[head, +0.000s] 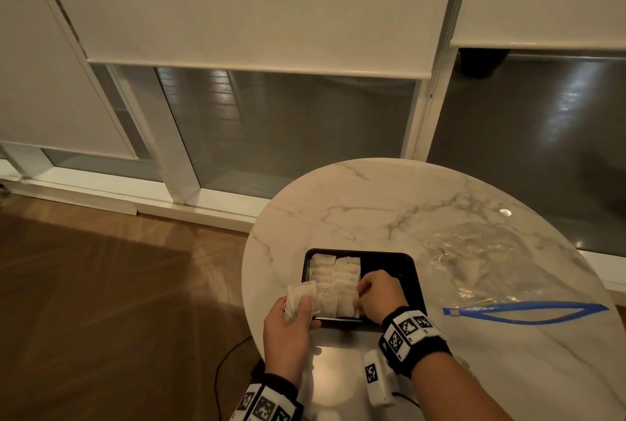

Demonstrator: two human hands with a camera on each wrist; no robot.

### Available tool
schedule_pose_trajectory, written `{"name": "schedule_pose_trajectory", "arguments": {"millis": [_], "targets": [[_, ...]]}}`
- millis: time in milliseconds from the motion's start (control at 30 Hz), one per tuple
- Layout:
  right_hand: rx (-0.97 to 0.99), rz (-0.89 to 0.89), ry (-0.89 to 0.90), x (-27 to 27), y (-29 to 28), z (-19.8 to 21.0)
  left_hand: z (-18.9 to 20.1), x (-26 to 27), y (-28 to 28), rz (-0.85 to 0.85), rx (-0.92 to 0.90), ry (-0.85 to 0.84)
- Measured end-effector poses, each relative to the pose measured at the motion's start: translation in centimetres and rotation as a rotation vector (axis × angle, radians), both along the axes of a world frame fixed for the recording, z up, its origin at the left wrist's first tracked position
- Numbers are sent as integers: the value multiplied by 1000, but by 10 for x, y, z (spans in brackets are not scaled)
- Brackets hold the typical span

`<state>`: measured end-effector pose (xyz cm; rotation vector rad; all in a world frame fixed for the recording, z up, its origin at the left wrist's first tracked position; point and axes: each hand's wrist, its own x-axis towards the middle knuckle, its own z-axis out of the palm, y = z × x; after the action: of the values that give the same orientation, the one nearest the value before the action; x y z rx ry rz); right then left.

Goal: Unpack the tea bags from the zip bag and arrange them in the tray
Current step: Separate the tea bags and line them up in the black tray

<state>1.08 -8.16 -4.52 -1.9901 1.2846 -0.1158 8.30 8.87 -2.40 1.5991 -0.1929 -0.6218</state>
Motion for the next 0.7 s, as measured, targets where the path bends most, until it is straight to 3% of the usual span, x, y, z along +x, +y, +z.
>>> {"name": "schedule_pose_trajectory", "arguments": {"millis": [267,433,567,700], "targets": [[-11,7,-31,-4,-1,6,6,-2,2,22,-42,19],[-23,-67,-317,-17,4,37,17,-7,0,20,-127,43],[201,-11,-540,-33,21,61,30,-17,-7,-56,-210,165],[316,2,-664,-59,29,73,43,-25,-10,-133,-243,176]]}}
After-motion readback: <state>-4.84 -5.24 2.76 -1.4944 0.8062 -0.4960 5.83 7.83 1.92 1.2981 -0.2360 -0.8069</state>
